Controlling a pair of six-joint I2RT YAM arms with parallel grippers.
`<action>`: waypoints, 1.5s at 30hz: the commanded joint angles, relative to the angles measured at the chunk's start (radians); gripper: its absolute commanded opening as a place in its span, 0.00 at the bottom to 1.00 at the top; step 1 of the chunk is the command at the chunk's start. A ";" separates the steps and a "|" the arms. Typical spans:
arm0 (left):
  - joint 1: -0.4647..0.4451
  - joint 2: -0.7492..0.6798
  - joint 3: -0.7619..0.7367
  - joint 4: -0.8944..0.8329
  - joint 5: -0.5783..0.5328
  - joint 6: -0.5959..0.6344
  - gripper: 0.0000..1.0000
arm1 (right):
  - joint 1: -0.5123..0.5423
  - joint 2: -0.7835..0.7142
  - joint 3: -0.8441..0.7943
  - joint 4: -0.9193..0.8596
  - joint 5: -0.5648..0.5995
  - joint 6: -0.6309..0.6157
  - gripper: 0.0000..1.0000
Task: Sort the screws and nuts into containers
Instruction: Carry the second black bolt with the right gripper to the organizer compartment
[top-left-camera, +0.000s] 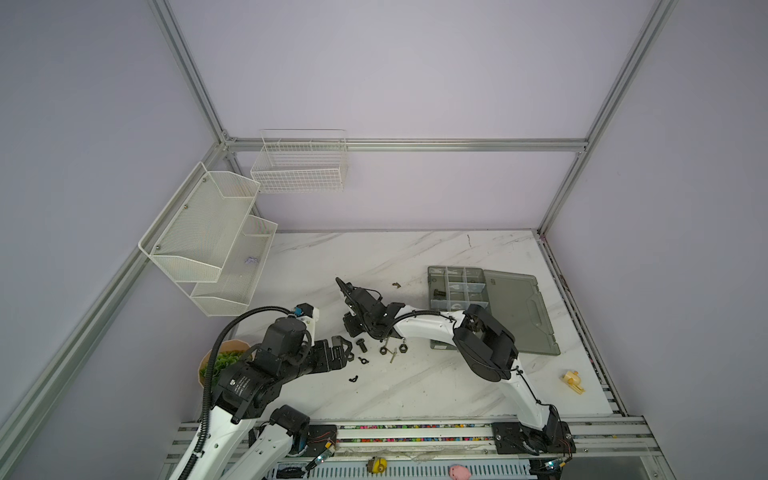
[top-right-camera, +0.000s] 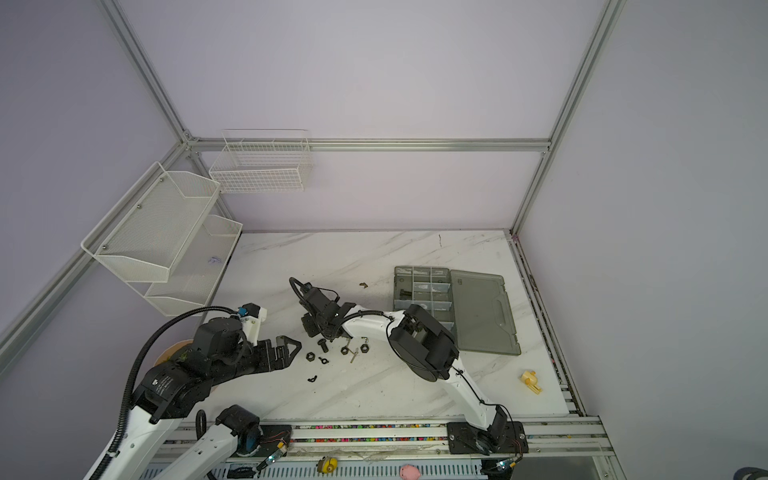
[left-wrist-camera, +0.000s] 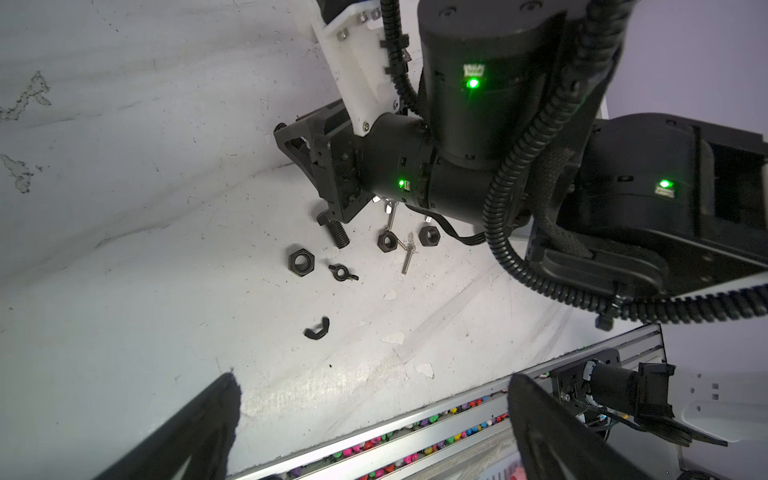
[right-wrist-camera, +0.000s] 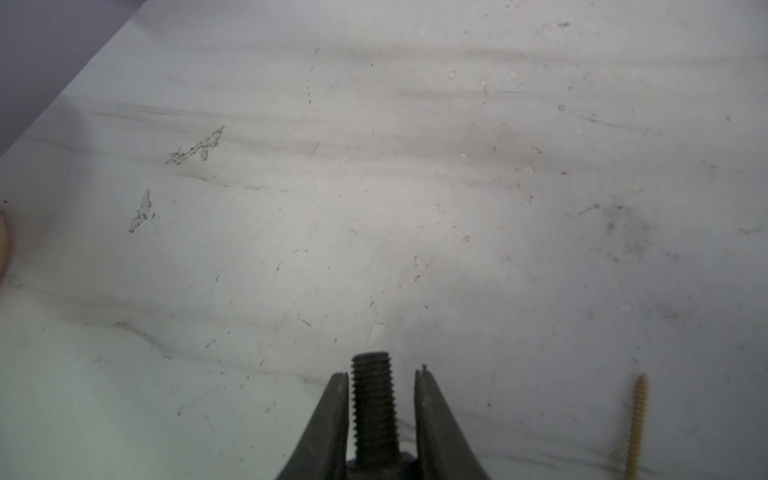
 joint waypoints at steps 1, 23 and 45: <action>0.004 -0.006 0.067 0.039 -0.008 0.027 1.00 | -0.032 -0.031 0.013 0.016 -0.013 -0.013 0.21; 0.001 0.332 0.040 0.562 0.308 0.198 1.00 | -0.493 -0.526 -0.472 0.045 -0.019 0.038 0.21; -0.005 0.324 -0.004 0.612 0.272 0.174 1.00 | -0.545 -0.400 -0.510 0.087 0.001 0.007 0.21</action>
